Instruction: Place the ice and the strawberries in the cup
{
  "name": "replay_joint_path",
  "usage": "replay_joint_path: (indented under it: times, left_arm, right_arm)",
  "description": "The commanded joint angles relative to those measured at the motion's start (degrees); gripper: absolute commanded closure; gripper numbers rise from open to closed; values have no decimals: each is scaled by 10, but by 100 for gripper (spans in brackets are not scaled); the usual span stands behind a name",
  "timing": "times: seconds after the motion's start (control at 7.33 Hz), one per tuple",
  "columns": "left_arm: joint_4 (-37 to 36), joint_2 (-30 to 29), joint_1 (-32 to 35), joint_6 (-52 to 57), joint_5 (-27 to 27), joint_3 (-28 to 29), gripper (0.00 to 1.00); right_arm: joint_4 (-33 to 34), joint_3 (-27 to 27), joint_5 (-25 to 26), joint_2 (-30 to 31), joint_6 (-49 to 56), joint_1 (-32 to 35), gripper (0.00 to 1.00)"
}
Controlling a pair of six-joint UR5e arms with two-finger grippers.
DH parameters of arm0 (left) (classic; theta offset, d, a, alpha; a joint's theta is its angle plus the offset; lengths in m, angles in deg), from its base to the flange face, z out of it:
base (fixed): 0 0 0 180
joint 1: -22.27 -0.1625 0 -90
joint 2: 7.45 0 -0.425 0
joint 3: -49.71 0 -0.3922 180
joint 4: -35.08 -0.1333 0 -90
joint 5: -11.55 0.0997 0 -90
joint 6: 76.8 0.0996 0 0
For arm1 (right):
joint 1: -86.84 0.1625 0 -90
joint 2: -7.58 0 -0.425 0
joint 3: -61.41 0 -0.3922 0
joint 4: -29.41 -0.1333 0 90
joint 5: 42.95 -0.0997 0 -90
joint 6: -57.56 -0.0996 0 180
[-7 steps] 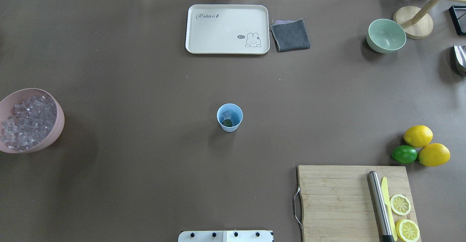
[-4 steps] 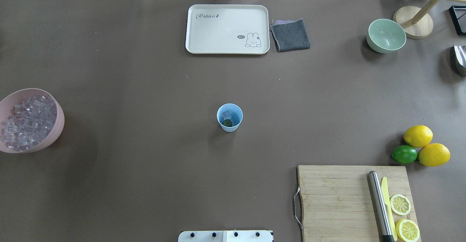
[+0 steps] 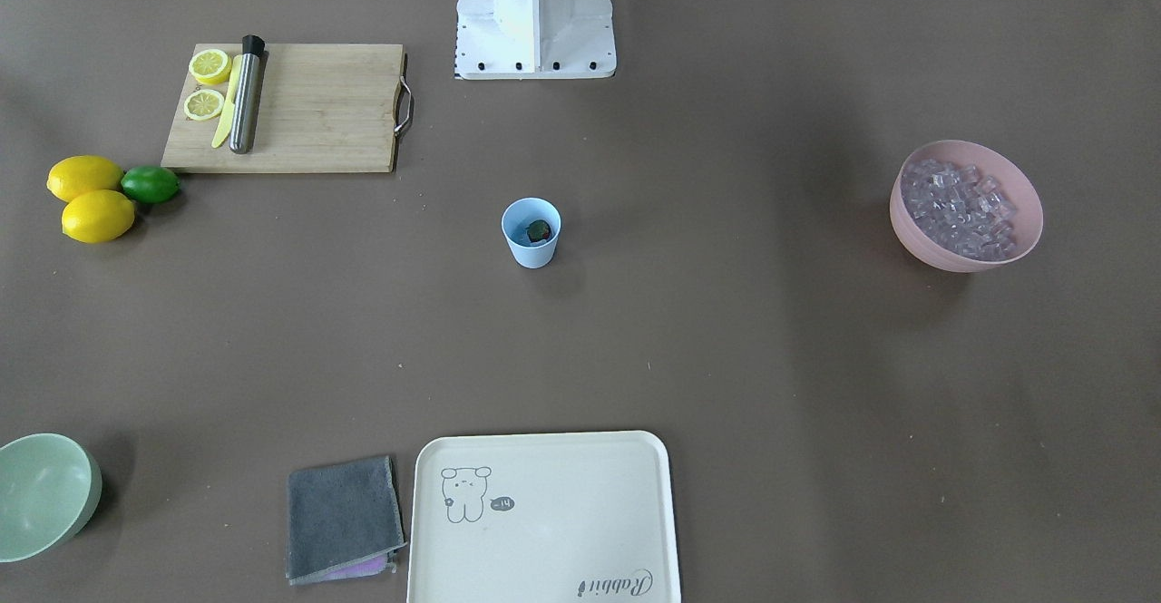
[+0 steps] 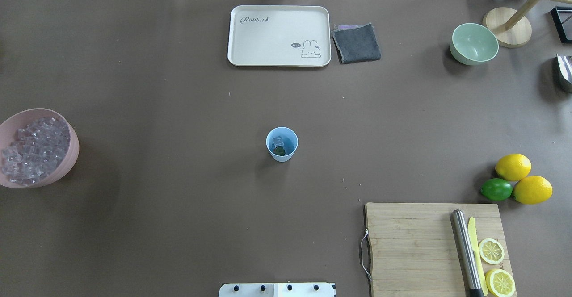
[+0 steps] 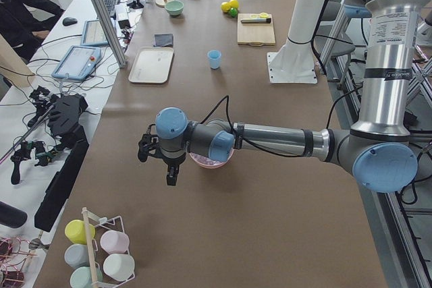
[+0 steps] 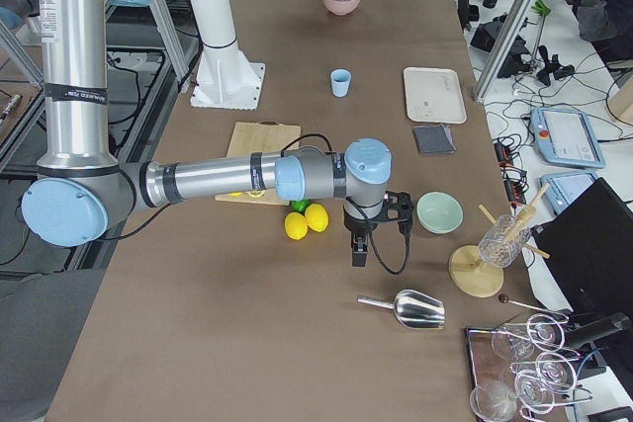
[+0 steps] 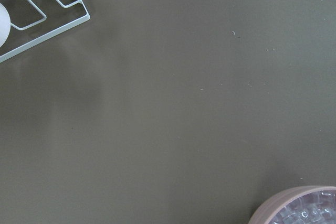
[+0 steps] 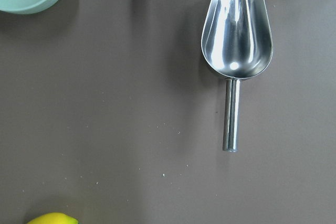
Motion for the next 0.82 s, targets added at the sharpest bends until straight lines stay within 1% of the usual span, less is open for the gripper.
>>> replay_joint_path:
  times: [0.0,0.68]
  left_arm:
    - [0,-2,0,0,1,2,3]
    - [0,-1,0,6,2,4,3]
  right_arm:
    - [-1,3,-1,-2,2,2,0]
    - [-1,5,-2,-8,2,2,0]
